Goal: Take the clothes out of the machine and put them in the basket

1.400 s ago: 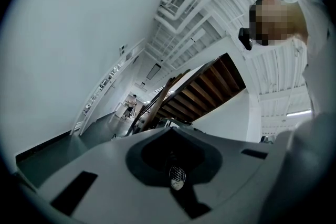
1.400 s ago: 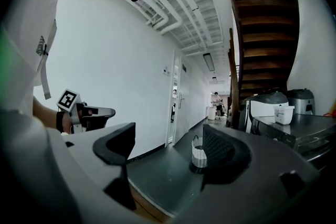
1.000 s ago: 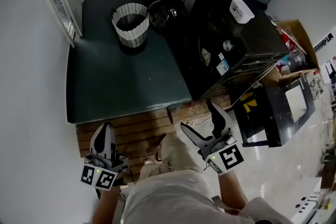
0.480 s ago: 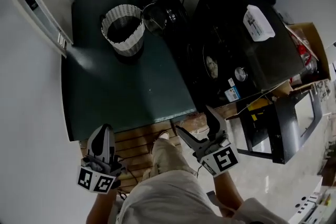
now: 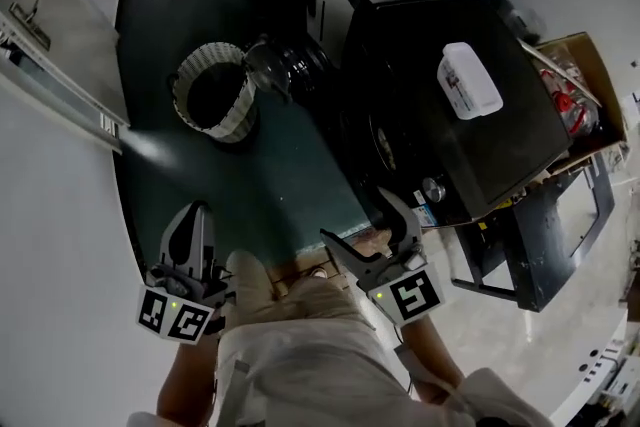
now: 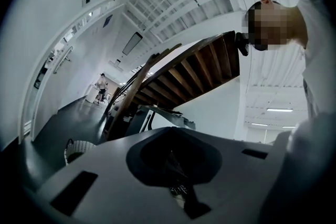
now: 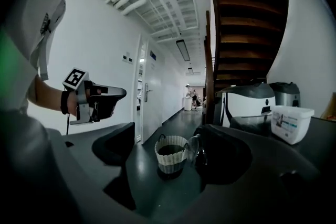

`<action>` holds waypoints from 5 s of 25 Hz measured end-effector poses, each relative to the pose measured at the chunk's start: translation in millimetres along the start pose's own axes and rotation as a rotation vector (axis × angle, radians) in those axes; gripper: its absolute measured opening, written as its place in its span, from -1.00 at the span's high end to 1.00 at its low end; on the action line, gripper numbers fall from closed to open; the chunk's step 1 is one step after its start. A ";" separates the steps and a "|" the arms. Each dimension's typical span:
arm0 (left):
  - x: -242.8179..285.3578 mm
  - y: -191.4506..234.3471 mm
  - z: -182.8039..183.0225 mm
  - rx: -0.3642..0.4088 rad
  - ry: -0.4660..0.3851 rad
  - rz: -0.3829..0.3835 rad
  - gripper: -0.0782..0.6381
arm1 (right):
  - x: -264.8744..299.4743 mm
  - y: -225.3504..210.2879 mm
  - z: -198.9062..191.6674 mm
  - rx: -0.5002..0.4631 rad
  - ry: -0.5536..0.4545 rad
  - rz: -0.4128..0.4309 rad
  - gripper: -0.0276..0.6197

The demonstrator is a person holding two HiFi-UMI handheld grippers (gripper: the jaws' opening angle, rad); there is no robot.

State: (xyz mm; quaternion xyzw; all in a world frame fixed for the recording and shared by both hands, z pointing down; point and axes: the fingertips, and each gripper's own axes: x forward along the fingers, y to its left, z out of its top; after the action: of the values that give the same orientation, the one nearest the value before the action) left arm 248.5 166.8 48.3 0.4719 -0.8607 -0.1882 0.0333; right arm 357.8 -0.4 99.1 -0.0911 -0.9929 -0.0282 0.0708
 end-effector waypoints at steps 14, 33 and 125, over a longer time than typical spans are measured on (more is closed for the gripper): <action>263.2 77.4 -38.6 -0.102 0.155 -0.399 0.75 | 140.6 -125.6 -37.1 0.083 0.169 -0.334 -0.32; 417.5 121.4 -237.4 -0.239 0.417 -0.774 0.75 | 223.7 -227.9 -250.2 0.148 0.421 -0.690 -0.32; 364.0 155.1 -613.1 -0.321 0.435 -1.118 0.75 | 102.4 -459.8 -691.2 -0.137 1.331 -0.824 0.30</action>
State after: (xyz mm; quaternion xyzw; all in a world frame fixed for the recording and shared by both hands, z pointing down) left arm 67.4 -237.8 627.9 0.8680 -0.4177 -0.2036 0.1750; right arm 266.8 -481.3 777.4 0.3166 -0.6913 -0.1618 0.6290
